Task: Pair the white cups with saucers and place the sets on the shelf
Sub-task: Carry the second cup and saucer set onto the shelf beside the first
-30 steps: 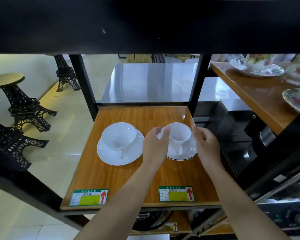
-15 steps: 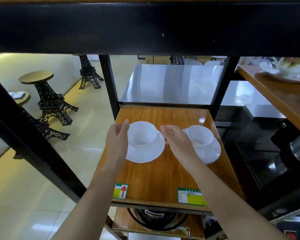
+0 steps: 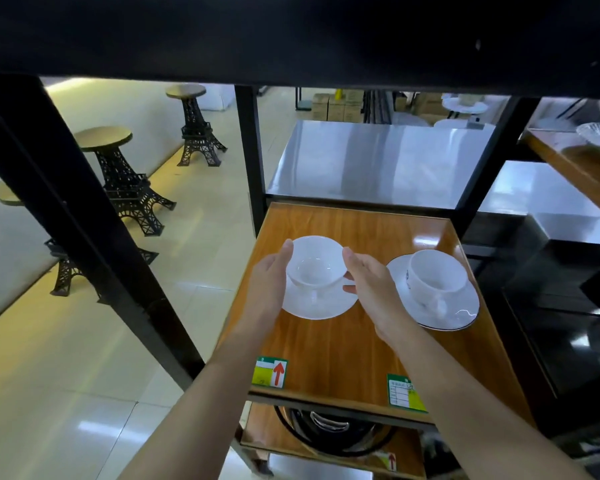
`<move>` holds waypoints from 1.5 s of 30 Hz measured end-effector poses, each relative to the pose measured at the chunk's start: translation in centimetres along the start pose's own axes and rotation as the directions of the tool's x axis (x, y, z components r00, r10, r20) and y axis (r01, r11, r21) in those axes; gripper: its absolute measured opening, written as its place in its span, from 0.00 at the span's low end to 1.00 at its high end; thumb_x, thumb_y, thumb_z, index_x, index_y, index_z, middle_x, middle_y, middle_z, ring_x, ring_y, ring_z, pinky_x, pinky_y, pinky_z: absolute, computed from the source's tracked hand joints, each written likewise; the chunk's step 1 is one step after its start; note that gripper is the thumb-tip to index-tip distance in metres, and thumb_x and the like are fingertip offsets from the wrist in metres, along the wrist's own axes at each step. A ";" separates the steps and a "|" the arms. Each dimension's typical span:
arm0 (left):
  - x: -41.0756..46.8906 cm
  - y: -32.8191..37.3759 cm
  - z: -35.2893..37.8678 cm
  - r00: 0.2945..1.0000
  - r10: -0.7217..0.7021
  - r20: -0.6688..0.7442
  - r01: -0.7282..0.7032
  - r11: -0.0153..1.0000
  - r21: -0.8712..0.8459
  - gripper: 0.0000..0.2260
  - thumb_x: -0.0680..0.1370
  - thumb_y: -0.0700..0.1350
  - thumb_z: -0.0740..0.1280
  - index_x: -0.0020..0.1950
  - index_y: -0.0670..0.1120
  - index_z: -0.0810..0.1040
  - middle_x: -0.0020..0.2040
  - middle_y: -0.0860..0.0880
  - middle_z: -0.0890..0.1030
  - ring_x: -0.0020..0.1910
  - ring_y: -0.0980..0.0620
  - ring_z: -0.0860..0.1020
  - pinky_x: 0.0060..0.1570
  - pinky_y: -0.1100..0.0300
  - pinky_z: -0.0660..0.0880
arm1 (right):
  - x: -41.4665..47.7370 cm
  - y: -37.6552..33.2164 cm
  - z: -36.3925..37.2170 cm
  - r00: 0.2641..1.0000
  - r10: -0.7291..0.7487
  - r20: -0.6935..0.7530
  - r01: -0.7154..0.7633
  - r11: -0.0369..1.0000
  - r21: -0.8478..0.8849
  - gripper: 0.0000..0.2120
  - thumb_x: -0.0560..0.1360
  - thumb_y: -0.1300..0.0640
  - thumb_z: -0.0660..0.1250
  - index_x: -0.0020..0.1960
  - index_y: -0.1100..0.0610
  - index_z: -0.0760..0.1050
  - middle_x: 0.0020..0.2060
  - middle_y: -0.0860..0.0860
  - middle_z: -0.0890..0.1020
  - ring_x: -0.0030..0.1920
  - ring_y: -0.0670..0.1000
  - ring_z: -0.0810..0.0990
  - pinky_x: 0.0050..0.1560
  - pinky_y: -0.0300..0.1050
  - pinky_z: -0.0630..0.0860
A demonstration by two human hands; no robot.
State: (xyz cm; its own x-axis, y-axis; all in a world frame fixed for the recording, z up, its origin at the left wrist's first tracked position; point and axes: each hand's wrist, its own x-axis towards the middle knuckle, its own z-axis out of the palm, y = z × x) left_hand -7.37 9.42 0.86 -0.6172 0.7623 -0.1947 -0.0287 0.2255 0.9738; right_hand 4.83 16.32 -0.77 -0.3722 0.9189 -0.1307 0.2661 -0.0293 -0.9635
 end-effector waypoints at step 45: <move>-4.3 0.9 11.1 0.889 -0.062 0.454 0.058 0.998 0.023 0.22 0.80 0.57 0.54 0.72 0.50 0.66 0.70 0.50 0.70 0.59 0.57 0.66 0.59 0.59 0.61 | -2.8 3.1 -11.2 0.861 0.098 -0.499 -0.075 0.995 0.066 0.20 0.79 0.44 0.54 0.65 0.53 0.70 0.60 0.53 0.77 0.56 0.50 0.75 0.52 0.43 0.70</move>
State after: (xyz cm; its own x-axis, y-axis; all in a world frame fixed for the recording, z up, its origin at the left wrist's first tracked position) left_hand 3.99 13.11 1.28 -0.1897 0.9390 -0.2868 -0.0463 0.2833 0.9579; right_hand 16.61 18.08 -0.81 0.1489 0.9847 -0.0907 0.2338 -0.1241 -0.9643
